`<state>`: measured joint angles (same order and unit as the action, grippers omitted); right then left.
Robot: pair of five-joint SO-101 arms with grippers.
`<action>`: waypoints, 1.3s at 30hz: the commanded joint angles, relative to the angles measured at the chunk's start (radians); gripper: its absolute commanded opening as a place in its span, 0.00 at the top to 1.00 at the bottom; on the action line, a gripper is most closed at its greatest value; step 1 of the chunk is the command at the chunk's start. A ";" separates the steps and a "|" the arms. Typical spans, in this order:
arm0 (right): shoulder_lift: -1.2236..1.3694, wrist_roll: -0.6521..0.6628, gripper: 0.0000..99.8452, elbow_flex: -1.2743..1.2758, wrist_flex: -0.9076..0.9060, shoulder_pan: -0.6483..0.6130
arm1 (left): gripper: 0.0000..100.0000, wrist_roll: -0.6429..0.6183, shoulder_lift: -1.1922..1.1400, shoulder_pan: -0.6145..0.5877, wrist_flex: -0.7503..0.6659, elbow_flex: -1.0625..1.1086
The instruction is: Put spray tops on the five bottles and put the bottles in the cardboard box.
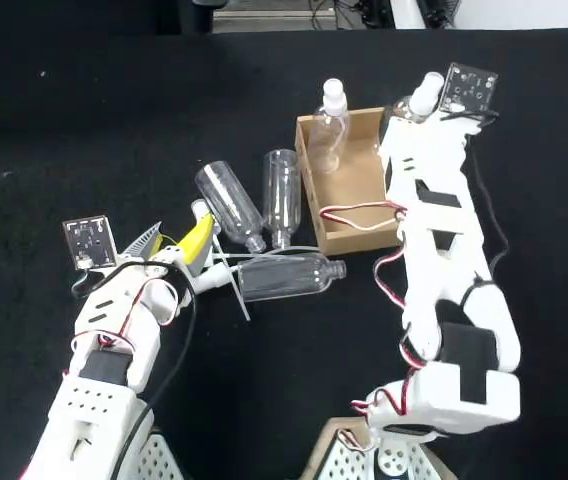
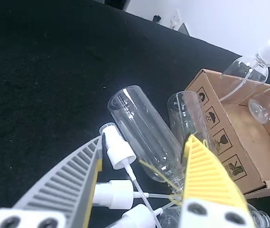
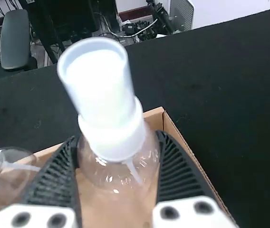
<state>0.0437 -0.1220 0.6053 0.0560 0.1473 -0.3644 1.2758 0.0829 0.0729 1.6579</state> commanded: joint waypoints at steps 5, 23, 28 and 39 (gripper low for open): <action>0.073 -0.008 0.99 -0.099 0.075 -0.054 | 0.73 0.012 0.017 0.002 -0.025 -0.027; 0.105 -0.006 0.99 -0.099 0.075 -0.095 | 0.73 0.012 0.017 0.001 -0.025 -0.027; 0.105 -0.006 0.99 -0.071 0.081 -0.095 | 0.73 0.012 0.017 0.001 -0.025 -0.028; 0.105 -0.003 0.99 -0.068 0.081 -0.091 | 0.73 0.012 0.017 0.001 -0.025 -0.028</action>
<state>0.1573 -0.1220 0.5639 0.1005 0.0675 -0.3644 1.2758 0.0829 0.0729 1.6579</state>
